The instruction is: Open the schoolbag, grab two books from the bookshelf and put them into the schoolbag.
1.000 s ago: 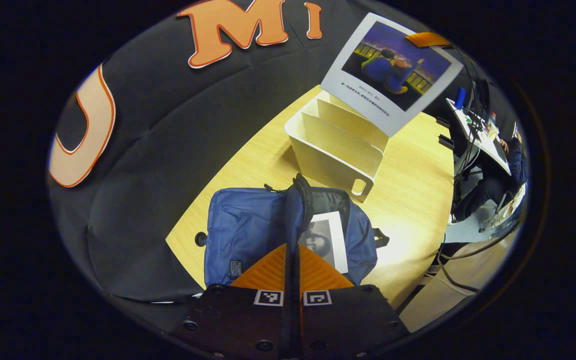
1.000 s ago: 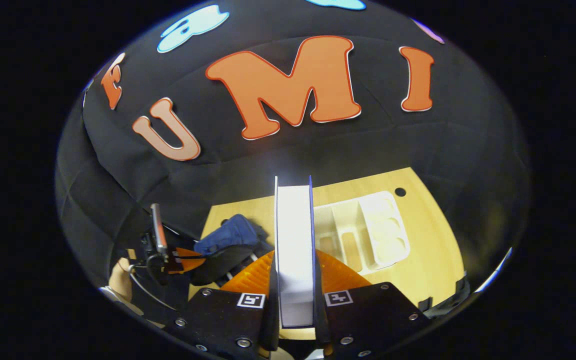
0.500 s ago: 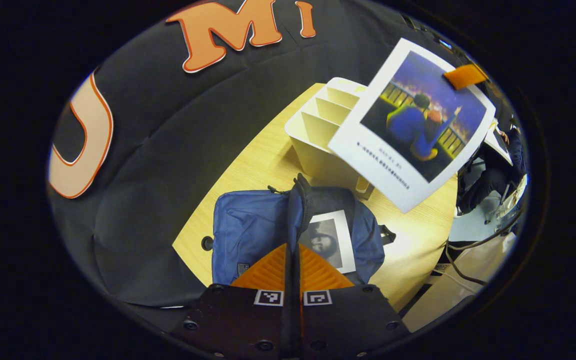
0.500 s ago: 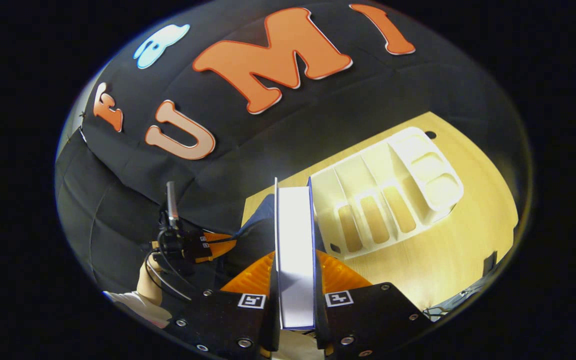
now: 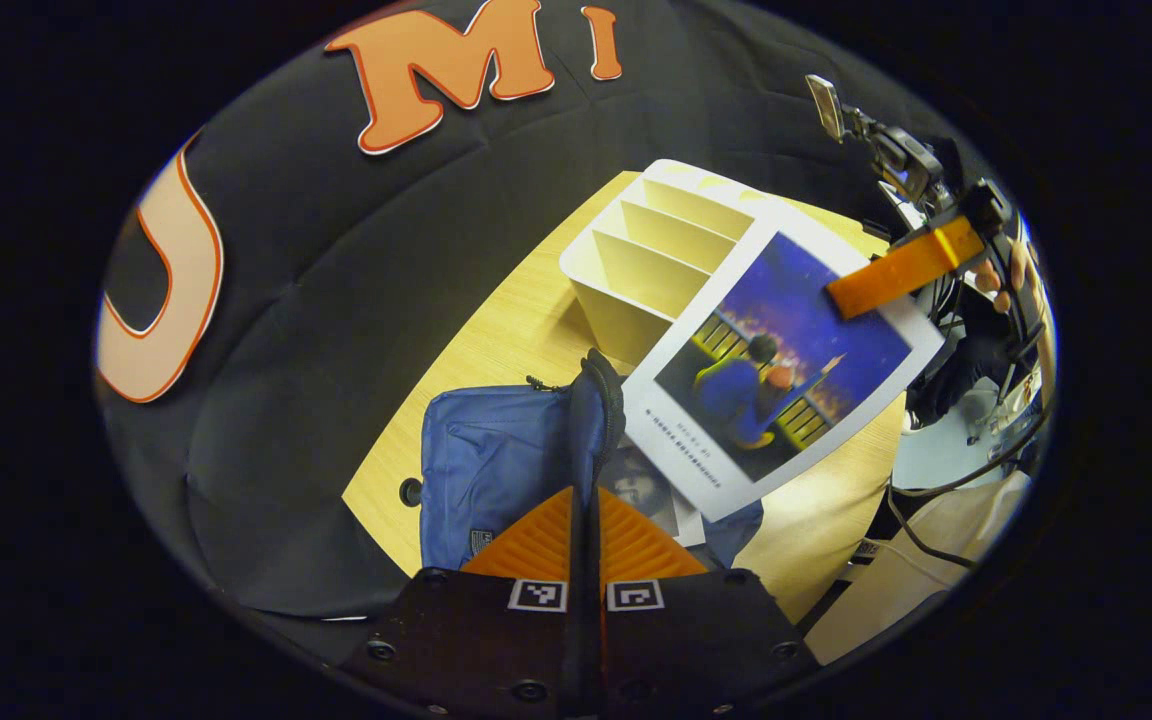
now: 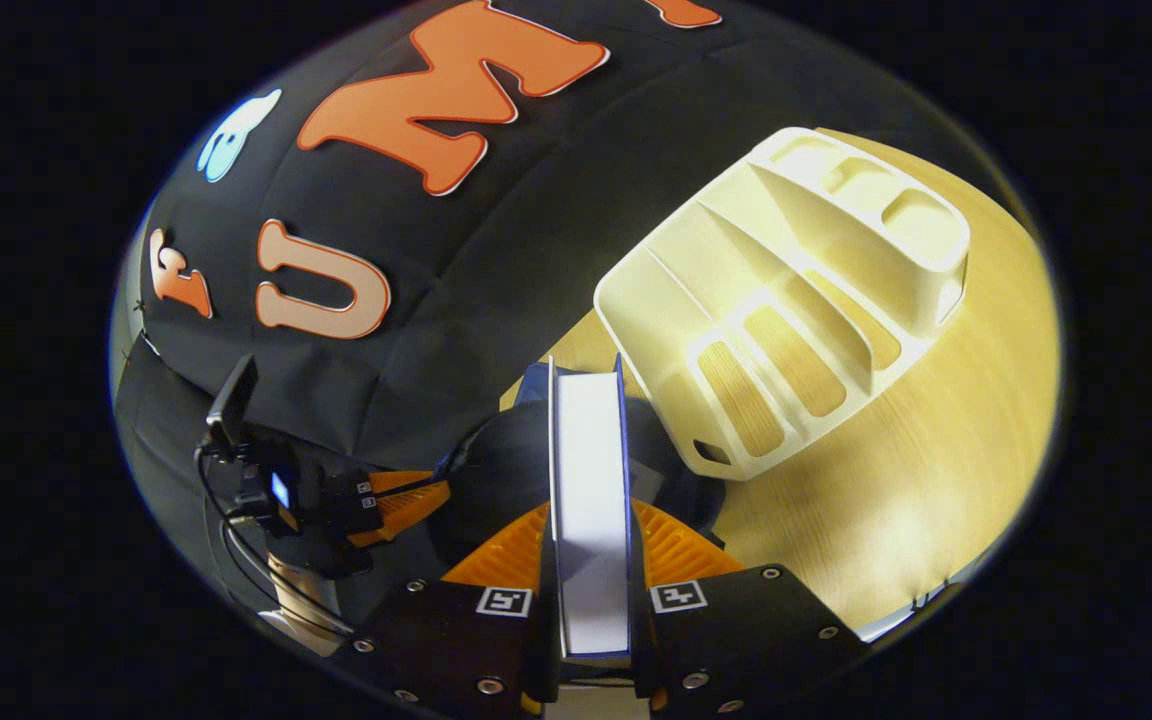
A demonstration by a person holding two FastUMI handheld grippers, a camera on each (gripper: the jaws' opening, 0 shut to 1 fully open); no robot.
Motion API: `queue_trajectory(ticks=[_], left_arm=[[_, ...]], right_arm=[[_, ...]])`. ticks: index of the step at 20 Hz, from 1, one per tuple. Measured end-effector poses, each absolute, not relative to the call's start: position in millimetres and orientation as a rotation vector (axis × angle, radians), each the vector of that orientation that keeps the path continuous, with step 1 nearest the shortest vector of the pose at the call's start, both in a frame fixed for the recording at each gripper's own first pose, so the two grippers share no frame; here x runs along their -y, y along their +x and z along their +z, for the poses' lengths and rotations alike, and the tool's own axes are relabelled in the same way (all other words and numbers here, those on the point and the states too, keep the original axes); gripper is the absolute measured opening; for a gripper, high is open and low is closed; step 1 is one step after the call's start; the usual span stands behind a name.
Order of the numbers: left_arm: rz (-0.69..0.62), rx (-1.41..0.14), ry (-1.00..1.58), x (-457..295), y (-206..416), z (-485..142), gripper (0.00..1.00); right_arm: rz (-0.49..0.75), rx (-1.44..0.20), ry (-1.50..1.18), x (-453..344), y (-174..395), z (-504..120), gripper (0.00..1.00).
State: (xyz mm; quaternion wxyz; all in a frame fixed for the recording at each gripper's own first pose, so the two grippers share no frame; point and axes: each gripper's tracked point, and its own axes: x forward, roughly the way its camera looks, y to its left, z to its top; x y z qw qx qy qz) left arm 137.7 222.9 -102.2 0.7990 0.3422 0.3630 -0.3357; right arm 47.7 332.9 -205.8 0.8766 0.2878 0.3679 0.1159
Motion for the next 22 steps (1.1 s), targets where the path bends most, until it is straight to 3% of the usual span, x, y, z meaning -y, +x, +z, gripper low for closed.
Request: queue_trajectory(ticks=[8, 18, 22], left_arm=[[-0.724, -0.813, 0.721, -215, 128, -105, 0.01], [-0.785, -0.804, 0.701, -200, 117, -101, 0.01], [-0.801, -0.799, 0.698, -197, 118, -101, 0.01]], right_arm=[[0.219, -0.747, 0.710, -370, 74, -257, 0.28], [0.147, -0.567, 0.857, -416, 117, -271, 0.29], [0.151, -0.565, 0.858, -441, 132, -275, 0.29]])
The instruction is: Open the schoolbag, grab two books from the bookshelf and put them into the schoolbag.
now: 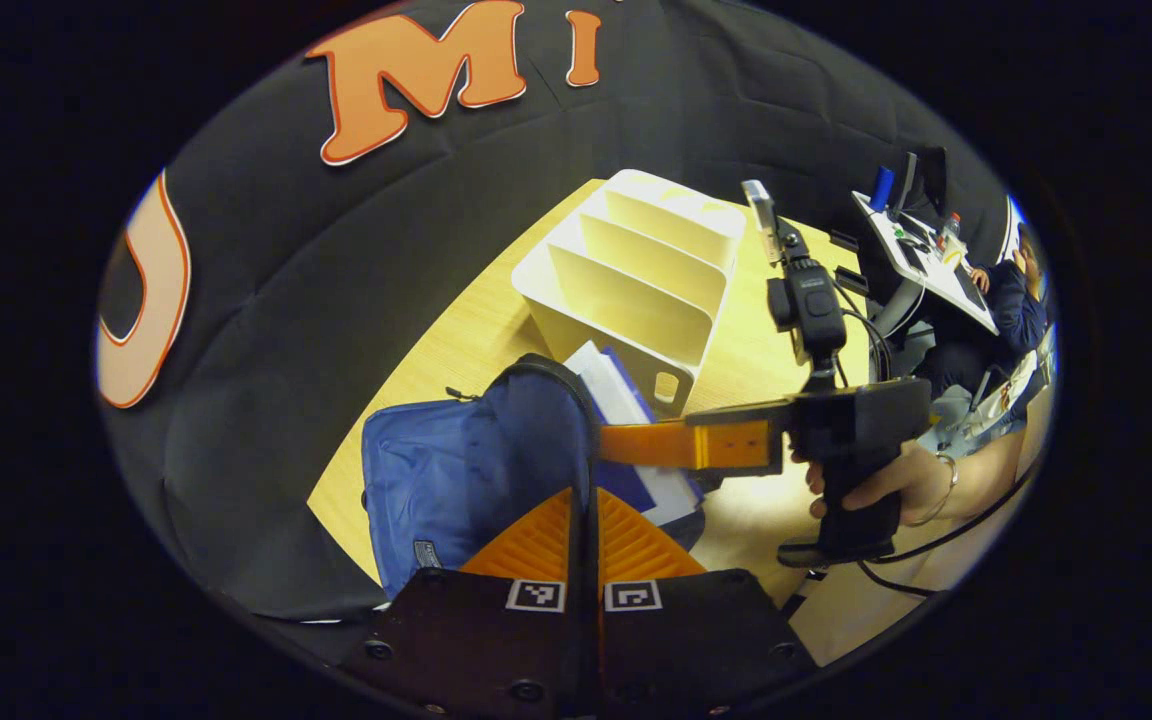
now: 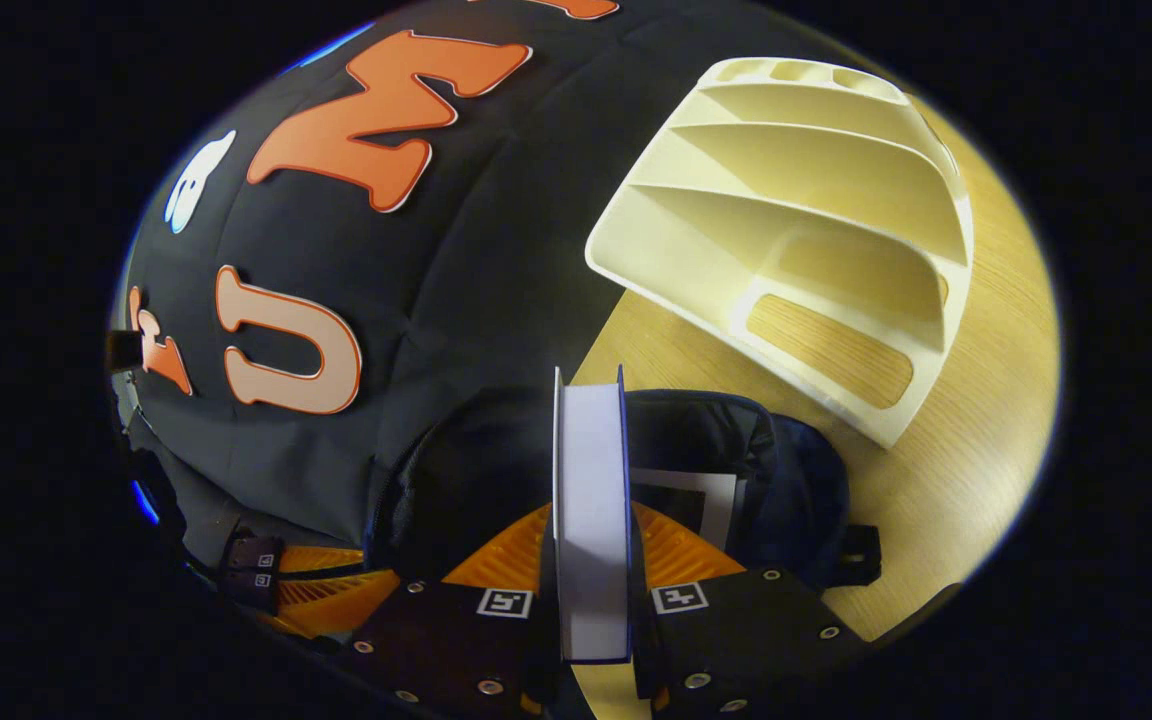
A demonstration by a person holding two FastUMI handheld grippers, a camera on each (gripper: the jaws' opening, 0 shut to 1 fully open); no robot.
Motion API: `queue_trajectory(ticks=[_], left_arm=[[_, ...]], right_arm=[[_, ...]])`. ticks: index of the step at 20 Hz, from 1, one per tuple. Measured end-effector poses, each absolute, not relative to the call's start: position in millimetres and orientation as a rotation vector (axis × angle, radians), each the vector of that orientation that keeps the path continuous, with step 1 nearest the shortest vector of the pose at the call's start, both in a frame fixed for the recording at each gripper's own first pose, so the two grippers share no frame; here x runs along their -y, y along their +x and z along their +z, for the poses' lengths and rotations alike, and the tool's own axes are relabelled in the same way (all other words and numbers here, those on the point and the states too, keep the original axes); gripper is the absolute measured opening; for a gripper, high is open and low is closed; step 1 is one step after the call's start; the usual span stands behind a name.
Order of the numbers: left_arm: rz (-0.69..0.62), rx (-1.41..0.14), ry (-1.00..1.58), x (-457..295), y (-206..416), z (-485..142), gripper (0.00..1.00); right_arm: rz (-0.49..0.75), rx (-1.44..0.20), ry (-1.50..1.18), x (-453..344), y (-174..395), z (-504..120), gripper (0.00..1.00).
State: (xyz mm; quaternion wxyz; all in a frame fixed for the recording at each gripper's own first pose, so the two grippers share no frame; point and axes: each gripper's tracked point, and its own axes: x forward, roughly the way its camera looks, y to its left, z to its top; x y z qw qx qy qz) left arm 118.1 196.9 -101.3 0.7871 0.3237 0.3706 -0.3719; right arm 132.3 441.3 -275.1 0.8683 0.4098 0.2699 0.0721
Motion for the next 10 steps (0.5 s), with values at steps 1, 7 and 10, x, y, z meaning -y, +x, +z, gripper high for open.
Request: queue_trajectory(ticks=[1, 7, 10], left_arm=[[-0.796, -0.796, 0.701, -197, 123, -101, 0.01], [-0.798, -0.790, 0.711, -194, 131, -98, 0.00], [-0.810, -0.792, 0.723, -194, 129, -100, 0.00]], right_arm=[[0.149, -0.569, 0.867, -446, 136, -276, 0.29], [0.161, -0.614, 0.864, -480, 142, -295, 0.29], [0.157, -0.669, 0.855, -489, 135, -311, 0.33]])
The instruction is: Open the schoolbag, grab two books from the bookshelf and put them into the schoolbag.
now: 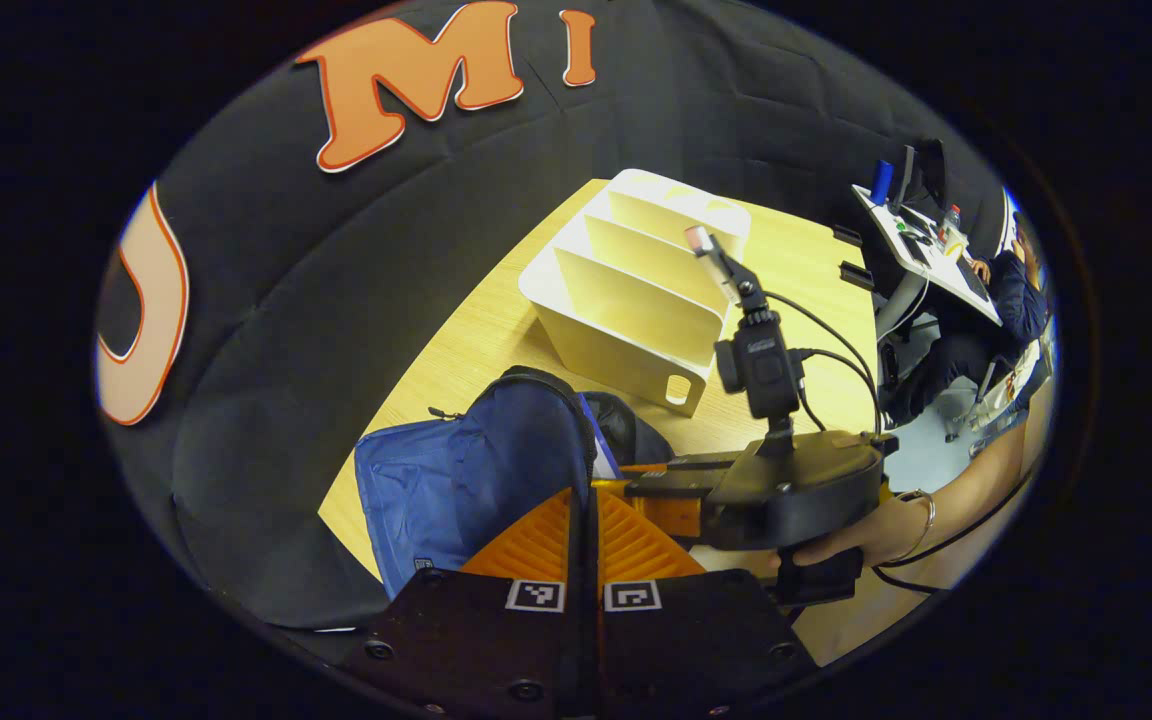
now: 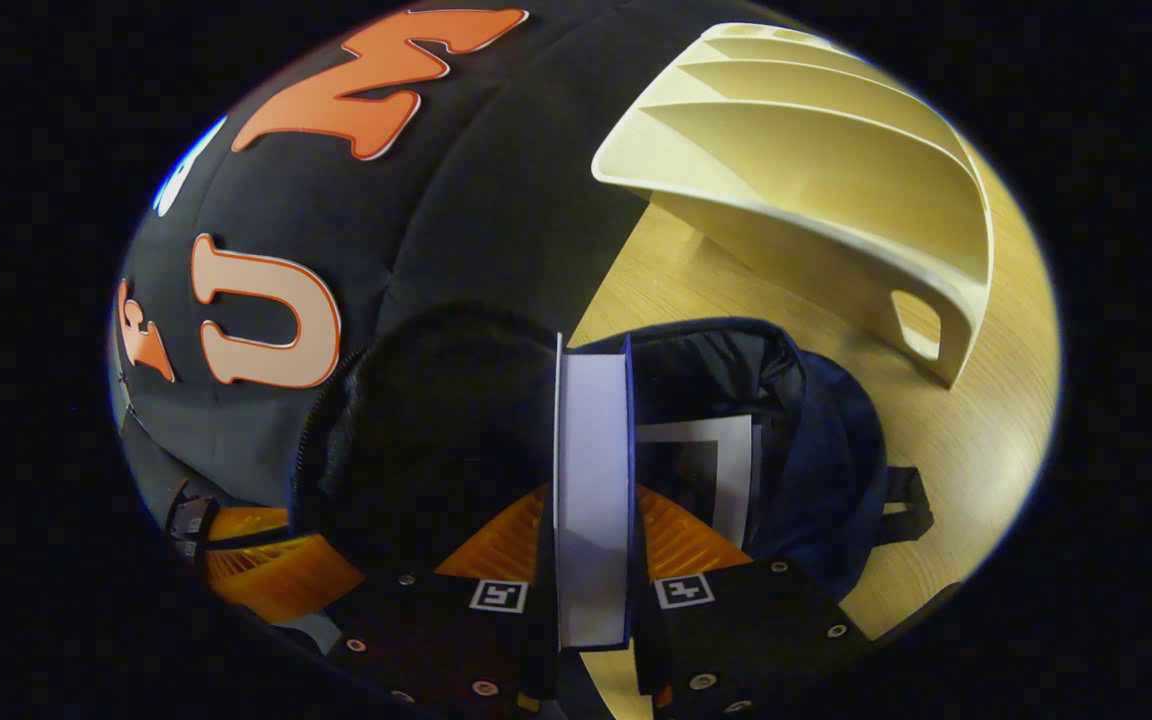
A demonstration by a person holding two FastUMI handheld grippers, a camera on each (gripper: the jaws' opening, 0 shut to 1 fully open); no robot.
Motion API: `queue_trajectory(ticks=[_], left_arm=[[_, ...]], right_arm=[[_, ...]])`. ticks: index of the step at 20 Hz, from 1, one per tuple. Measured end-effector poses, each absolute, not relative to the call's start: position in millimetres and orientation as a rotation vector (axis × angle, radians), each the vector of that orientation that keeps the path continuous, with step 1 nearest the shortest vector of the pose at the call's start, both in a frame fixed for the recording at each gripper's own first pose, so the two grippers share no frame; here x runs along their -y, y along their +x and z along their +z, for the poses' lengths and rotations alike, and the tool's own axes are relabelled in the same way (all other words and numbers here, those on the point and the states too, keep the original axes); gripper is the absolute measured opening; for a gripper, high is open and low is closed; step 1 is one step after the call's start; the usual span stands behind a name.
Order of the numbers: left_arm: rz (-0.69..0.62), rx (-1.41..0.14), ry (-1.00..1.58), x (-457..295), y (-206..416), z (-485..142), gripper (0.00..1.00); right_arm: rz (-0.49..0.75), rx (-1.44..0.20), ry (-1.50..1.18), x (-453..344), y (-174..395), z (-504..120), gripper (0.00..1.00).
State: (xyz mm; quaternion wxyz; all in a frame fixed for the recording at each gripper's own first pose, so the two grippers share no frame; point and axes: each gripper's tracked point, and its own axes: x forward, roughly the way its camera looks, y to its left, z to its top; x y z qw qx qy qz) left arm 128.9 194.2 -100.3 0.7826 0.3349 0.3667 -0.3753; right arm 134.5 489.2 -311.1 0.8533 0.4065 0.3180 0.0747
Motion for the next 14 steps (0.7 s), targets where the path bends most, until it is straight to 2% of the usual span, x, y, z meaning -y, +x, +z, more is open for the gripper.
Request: queue_trajectory(ticks=[7, 14], left_arm=[[-0.815, -0.801, 0.684, -191, 120, -94, 0.00], [-0.826, -0.803, 0.671, -187, 101, -90, 0.00]], right_arm=[[0.154, -0.759, 0.838, -493, 131, -317, 0.34], [0.114, -0.943, 0.705, -490, 126, -349, 0.53]])
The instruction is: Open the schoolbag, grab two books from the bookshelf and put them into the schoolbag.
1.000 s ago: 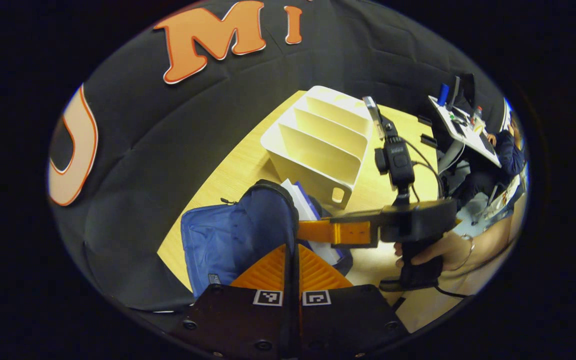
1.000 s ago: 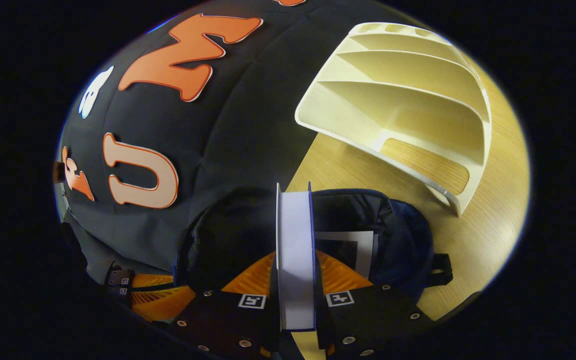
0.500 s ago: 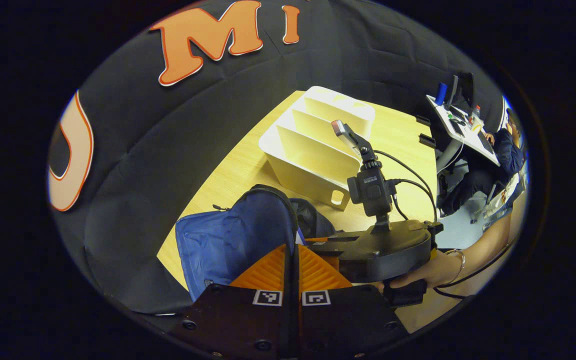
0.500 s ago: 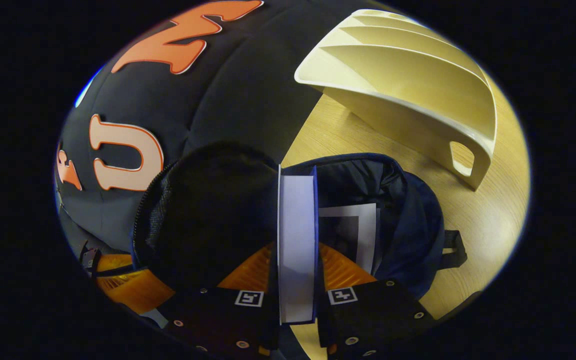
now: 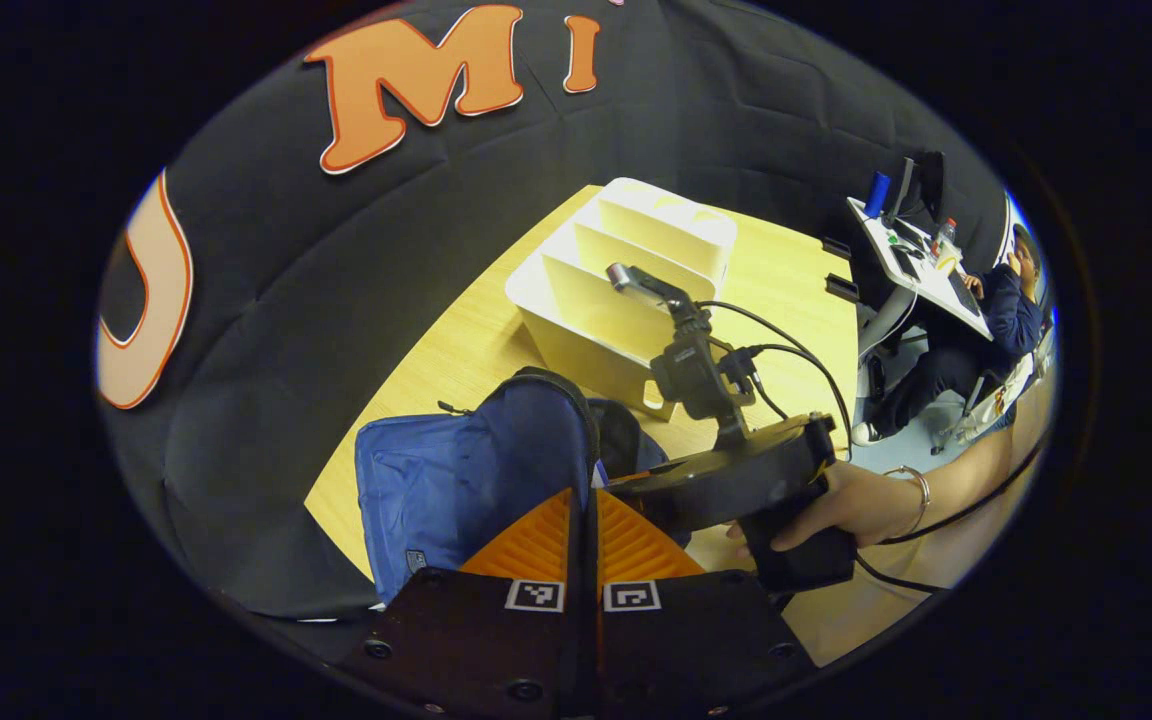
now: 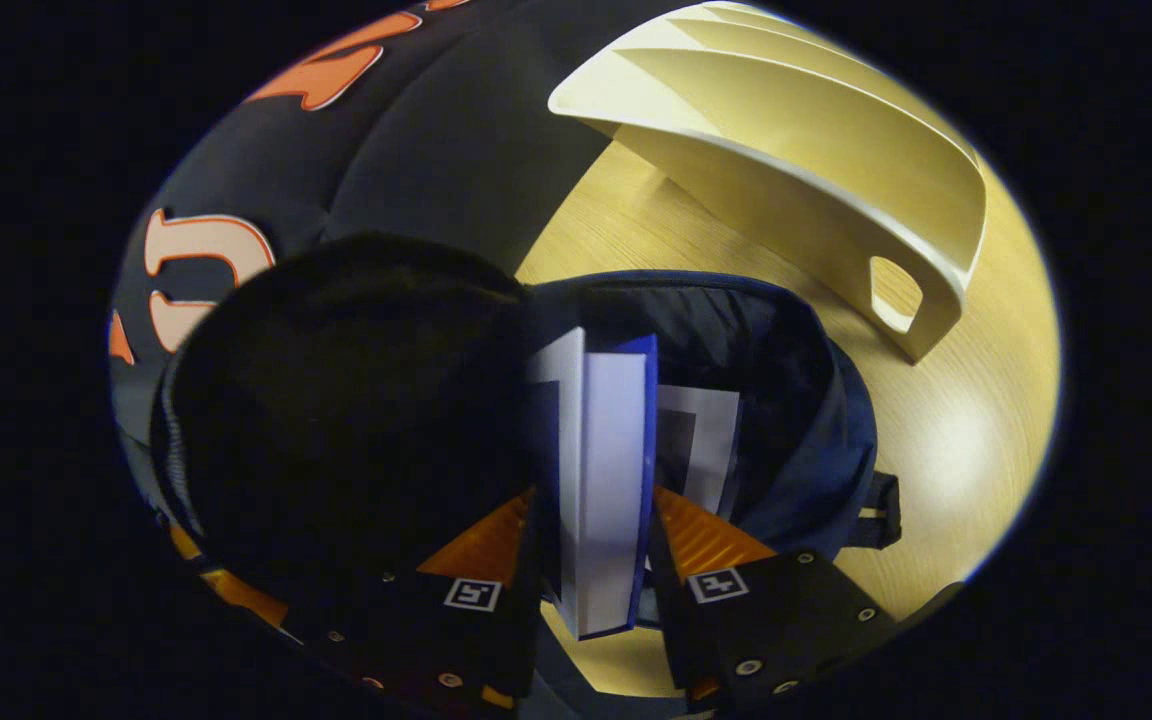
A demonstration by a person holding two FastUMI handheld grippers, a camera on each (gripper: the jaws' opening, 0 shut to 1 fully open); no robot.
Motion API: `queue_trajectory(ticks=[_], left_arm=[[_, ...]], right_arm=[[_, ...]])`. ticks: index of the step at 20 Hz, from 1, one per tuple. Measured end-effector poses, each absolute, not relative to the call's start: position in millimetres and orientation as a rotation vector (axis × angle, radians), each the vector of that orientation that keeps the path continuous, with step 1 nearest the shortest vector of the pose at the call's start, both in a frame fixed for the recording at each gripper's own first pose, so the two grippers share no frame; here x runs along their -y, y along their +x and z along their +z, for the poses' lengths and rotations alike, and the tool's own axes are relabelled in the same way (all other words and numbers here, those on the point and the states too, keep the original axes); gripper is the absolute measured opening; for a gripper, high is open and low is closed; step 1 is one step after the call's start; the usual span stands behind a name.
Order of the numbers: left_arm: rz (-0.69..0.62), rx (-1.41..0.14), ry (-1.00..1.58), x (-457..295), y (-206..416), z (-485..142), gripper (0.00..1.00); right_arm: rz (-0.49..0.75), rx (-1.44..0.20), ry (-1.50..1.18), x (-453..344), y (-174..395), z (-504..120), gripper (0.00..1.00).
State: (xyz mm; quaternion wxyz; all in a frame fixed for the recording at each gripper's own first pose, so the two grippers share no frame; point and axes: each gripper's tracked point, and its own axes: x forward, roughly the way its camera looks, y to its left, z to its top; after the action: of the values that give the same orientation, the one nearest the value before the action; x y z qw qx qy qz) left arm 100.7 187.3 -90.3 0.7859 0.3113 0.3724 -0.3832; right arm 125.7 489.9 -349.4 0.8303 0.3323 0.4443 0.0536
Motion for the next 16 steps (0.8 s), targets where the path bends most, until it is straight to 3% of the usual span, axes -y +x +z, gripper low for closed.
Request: queue_trajectory(ticks=[1, 4, 16], left_arm=[[-0.826, -0.804, 0.671, -187, 99, -91, 0.00], [-0.815, -0.818, 0.657, -188, 99, -95, 0.00], [-0.788, -0.863, 0.602, -182, 92, -119, 0.01]], right_arm=[[0.115, -0.965, 0.677, -491, 123, -351, 0.57], [0.104, -0.978, 0.652, -484, 116, -349, 0.97], [0.047, -0.803, 0.631, -346, 96, -258, 0.97]])
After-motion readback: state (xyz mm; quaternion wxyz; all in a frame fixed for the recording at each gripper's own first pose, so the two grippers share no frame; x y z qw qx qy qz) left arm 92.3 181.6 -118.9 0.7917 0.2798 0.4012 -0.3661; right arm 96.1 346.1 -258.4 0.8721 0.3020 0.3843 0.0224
